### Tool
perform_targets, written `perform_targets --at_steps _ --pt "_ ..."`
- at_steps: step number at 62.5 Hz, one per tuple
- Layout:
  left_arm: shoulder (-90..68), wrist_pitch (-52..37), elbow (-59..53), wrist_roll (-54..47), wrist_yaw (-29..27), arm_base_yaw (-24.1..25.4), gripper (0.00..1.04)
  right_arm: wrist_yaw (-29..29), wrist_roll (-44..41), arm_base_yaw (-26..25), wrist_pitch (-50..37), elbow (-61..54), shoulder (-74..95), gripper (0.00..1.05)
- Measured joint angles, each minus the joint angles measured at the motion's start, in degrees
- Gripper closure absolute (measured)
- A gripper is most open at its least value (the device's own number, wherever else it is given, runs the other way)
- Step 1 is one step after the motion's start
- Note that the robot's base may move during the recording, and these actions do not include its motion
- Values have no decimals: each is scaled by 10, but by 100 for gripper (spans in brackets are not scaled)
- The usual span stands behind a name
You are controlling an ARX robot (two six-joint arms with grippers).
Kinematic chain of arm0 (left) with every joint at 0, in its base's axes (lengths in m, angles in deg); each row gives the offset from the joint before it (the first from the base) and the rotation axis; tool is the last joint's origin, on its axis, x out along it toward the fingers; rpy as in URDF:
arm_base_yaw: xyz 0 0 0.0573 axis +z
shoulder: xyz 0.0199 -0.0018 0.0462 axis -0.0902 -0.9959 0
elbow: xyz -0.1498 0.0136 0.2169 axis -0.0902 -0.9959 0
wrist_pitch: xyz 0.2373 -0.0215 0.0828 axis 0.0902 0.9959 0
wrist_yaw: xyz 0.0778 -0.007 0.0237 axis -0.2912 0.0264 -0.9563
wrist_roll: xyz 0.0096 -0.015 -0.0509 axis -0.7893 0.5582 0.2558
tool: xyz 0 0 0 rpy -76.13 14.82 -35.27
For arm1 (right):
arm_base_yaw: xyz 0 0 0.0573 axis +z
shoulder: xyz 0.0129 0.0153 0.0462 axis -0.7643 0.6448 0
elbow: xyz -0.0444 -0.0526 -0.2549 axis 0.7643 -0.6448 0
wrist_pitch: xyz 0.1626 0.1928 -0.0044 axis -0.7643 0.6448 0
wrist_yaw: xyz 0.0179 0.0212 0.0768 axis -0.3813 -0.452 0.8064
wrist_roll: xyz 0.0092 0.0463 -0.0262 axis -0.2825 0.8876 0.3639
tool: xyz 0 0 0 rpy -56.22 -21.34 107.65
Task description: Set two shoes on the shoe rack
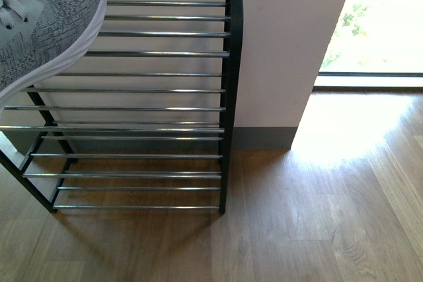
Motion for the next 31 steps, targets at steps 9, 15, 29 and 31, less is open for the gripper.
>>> perform_targets --at_steps 9,15,29,31 --pt "0 0 0 0 0 0 103 0 0 0 0 0 0 102" --pt "0 0 0 0 0 0 103 0 0 0 0 0 0 102" --pt "0 0 0 0 0 0 103 0 0 0 0 0 0 102" --pt "0 0 0 0 0 0 103 0 0 0 0 0 0 102"
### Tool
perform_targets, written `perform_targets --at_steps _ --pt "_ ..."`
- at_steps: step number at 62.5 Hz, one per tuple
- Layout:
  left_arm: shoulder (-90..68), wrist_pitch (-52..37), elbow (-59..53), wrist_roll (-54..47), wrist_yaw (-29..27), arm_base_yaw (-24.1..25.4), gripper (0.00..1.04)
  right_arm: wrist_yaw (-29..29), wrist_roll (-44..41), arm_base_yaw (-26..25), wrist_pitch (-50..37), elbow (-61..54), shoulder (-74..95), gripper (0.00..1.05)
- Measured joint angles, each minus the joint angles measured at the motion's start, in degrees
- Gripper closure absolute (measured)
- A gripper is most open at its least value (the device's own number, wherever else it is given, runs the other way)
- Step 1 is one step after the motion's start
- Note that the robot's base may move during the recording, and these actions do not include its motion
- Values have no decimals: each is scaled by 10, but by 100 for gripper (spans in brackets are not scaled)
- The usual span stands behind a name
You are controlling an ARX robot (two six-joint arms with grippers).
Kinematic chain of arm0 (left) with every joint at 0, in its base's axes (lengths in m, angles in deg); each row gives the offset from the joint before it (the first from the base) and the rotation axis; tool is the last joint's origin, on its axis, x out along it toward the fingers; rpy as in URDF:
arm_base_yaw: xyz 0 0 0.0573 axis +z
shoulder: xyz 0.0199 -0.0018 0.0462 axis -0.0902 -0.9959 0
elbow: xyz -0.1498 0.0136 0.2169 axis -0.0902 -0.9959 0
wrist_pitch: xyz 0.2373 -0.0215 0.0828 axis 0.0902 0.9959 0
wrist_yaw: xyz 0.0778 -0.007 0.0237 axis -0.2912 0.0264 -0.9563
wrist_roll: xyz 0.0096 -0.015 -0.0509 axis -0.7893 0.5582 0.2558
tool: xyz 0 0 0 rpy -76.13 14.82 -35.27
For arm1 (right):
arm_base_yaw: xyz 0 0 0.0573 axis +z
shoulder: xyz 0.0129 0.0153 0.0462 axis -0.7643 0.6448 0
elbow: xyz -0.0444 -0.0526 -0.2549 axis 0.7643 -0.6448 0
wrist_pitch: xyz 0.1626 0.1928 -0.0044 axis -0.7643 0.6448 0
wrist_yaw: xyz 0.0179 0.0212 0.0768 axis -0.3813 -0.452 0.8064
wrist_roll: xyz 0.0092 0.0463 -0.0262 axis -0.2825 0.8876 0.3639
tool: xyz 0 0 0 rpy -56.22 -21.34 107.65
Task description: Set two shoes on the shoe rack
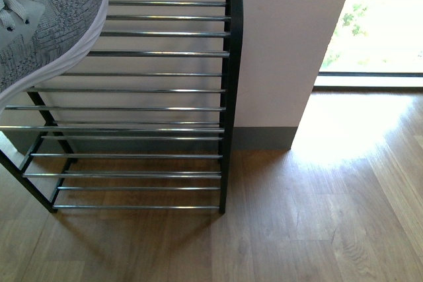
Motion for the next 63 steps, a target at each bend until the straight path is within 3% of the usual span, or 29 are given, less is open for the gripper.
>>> perform_targets --at_steps 63 --pt "0 0 0 0 0 0 103 0 0 0 0 0 0 102"
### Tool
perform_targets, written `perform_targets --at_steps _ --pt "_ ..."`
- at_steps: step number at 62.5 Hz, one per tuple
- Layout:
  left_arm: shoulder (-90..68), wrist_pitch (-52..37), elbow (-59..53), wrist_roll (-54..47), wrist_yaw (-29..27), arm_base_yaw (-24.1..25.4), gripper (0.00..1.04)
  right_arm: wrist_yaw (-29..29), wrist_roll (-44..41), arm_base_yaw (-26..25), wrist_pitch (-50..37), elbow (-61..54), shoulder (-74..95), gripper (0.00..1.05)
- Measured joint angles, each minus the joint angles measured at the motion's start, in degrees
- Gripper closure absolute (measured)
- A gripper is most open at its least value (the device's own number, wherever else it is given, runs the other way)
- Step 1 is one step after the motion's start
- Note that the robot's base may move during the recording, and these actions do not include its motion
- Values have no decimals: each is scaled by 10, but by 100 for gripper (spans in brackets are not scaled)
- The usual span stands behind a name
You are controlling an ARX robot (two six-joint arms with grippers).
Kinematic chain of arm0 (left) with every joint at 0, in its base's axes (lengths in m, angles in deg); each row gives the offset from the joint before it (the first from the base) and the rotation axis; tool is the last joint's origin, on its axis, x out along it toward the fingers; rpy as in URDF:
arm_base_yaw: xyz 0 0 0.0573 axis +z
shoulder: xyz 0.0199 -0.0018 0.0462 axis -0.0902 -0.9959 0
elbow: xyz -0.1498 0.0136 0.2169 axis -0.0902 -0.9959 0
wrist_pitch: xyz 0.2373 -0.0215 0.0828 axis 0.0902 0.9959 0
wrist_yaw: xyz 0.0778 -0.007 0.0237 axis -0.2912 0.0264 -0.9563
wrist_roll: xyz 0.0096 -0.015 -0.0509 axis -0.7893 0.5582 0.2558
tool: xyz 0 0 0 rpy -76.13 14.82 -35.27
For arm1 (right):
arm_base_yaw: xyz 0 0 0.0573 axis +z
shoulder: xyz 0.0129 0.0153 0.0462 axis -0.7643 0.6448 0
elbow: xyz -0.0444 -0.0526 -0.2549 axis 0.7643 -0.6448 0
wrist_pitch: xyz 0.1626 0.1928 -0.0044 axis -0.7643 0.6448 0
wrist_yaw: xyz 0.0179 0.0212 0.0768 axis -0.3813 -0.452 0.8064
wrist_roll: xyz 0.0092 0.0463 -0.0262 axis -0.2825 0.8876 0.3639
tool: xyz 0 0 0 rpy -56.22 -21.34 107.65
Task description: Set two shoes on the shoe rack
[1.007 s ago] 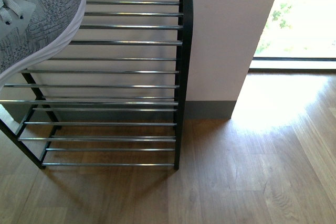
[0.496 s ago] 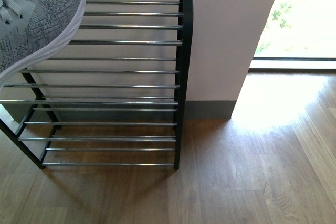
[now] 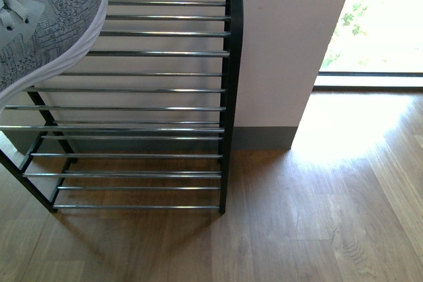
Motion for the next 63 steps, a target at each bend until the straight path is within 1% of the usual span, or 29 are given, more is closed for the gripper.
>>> perform_targets --at_steps 42,47,54,63 --pt "1 0 0 0 0 1 103 -2 0 0 0 0 0 102" --pt "0 0 0 0 -5 3 103 10 0 3 0 0 0 102" --pt "0 0 0 0 2 1 103 -9 0 -1 0 0 1 102" --pt "0 0 0 -1 0 1 103 0 0 0 0 0 0 102"
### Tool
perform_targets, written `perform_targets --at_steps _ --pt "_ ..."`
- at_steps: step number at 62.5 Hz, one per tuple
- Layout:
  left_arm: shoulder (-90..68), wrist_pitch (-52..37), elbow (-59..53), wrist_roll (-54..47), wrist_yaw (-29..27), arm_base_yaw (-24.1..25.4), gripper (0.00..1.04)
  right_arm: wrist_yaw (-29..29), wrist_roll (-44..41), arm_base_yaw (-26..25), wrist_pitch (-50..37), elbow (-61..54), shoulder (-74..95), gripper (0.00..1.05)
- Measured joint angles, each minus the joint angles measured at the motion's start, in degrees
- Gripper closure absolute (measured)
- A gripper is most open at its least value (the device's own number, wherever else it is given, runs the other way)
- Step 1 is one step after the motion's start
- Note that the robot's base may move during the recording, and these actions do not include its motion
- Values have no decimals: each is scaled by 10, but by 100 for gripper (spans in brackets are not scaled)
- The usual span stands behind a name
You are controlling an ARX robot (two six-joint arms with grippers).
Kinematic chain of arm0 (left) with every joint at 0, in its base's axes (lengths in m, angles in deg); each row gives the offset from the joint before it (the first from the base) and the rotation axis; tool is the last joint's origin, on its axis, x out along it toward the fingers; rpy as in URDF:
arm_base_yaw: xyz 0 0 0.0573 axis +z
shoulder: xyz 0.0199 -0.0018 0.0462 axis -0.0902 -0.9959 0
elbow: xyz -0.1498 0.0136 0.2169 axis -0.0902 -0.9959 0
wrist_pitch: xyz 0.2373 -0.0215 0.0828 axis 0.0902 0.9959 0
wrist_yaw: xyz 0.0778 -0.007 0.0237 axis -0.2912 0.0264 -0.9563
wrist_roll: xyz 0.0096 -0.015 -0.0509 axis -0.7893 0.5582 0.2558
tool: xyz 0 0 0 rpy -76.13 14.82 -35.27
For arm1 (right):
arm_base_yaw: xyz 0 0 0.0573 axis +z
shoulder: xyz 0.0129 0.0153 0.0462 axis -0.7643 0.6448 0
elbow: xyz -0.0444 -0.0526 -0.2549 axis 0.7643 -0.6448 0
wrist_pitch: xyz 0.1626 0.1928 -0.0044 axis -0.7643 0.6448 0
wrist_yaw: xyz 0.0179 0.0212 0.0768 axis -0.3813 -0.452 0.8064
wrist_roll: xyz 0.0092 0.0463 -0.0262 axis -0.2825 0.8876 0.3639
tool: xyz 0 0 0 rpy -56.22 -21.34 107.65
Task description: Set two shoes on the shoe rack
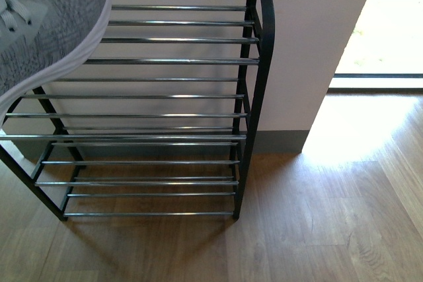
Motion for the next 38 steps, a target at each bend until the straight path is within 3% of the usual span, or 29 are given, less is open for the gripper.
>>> perform_targets --at_steps 38 --pt "0 0 0 0 0 0 103 -1 0 0 0 0 0 102"
